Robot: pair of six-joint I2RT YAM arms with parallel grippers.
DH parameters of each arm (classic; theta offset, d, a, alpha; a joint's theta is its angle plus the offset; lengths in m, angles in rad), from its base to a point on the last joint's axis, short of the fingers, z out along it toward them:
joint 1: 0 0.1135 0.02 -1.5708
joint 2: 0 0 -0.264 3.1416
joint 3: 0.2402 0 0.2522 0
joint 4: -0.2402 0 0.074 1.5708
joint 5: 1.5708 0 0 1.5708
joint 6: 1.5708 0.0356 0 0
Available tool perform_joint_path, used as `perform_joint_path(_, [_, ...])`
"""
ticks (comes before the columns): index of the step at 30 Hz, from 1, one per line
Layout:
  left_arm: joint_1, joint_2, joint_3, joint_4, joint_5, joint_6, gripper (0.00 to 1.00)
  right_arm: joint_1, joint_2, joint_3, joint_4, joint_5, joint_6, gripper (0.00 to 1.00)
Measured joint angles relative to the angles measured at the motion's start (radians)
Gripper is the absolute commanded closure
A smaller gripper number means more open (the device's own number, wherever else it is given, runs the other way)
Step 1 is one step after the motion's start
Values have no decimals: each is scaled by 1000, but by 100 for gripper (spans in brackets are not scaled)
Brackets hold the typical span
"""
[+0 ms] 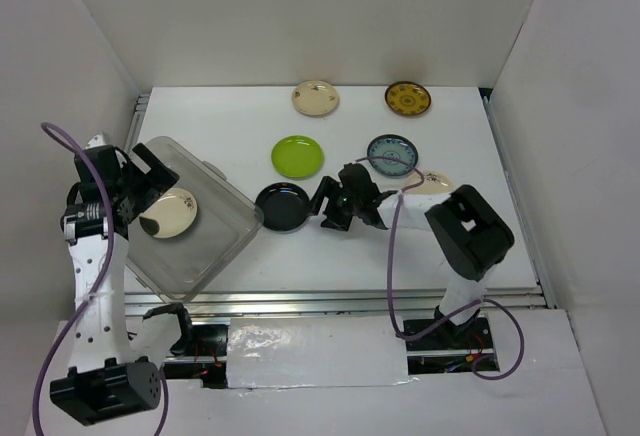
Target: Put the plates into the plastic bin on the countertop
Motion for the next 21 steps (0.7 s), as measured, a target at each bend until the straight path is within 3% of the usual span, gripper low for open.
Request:
perform_joint_path(5, [-37, -65, 0, -58, 21, 48, 1, 2, 160, 143, 12, -3, 46, 46])
perform_joint_path(7, [-45, -84, 0, -77, 30, 61, 1, 2, 195, 176, 18, -11, 56, 60])
perform_joint_path(9, [-53, -97, 3, -93, 37, 79, 1, 2, 207, 181, 12, -6, 59, 84])
perform_joint_path(11, [-61, -101, 5, -104, 41, 87, 1, 2, 211, 181, -4, 0, 69, 88])
perform_joint_path(13, [-67, -100, 5, -111, 46, 94, 1, 2, 211, 181, -9, 2, 71, 100])
perform_joint_path(17, [-90, -95, 5, -114, 84, 117, 1, 7, 187, 172, -37, 32, 64, 100])
perform_joint_path(21, [-155, -73, 5, -98, 163, 134, 1, 43, -10, 111, -204, 183, 32, 100])
